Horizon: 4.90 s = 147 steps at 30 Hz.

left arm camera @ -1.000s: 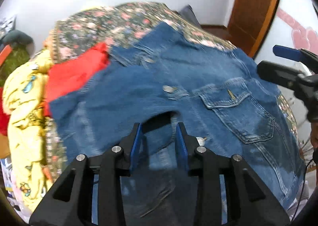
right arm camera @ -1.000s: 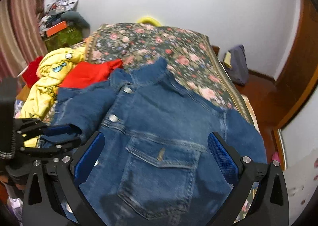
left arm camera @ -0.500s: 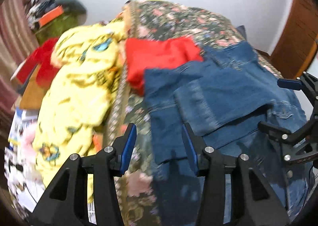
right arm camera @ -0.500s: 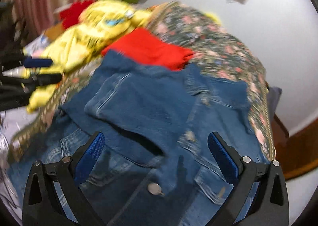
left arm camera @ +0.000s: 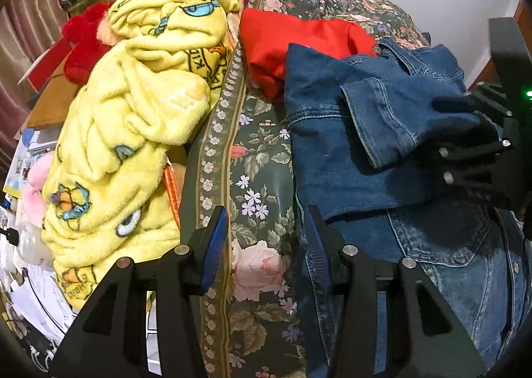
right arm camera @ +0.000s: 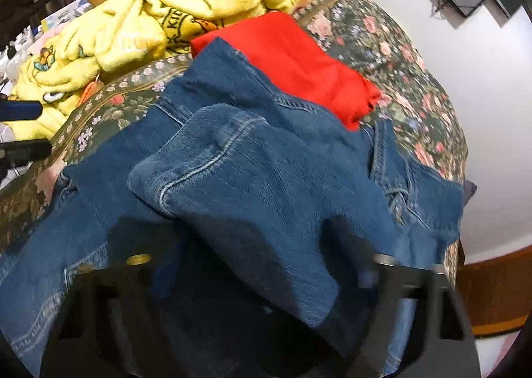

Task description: Fold large clothes

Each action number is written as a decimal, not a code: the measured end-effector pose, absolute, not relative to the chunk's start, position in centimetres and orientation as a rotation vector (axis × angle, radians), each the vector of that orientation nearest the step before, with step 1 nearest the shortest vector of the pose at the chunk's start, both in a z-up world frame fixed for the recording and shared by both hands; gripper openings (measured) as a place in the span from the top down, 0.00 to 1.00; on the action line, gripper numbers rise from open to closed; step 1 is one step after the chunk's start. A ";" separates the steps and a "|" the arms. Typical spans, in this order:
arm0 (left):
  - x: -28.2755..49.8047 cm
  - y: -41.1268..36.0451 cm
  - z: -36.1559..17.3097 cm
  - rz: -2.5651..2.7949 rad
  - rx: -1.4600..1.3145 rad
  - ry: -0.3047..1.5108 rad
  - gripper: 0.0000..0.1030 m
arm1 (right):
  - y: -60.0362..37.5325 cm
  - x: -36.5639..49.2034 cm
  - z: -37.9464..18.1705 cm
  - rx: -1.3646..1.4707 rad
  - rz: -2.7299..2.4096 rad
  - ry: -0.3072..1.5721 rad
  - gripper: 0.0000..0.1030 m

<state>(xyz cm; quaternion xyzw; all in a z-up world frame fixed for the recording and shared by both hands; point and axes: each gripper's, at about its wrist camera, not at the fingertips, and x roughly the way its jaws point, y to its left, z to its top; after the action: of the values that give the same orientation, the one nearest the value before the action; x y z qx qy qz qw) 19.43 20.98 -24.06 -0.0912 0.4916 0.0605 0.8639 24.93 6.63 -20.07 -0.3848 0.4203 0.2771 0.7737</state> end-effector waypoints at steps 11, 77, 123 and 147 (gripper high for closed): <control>20.4 19.3 -23.0 0.118 -0.142 1.015 0.55 | 4.3 25.6 -14.7 -0.636 0.600 0.820 0.92; 22.8 15.0 -21.5 0.135 -0.106 0.970 0.51 | -19.9 27.6 -15.6 0.081 0.330 1.037 0.81; 24.1 9.0 -19.8 0.060 0.004 0.974 0.46 | -24.5 28.2 -17.8 -0.068 0.232 1.060 0.70; 28.5 -1.6 -15.3 -0.113 0.067 0.865 0.39 | -41.8 21.4 -13.8 0.282 -0.066 0.934 0.35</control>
<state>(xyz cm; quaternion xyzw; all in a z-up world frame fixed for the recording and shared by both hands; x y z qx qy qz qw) 28.54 -1.62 -15.34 0.0324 0.4189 -0.0547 0.9058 21.38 -41.82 -13.82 0.1357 0.4486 -0.0315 0.8828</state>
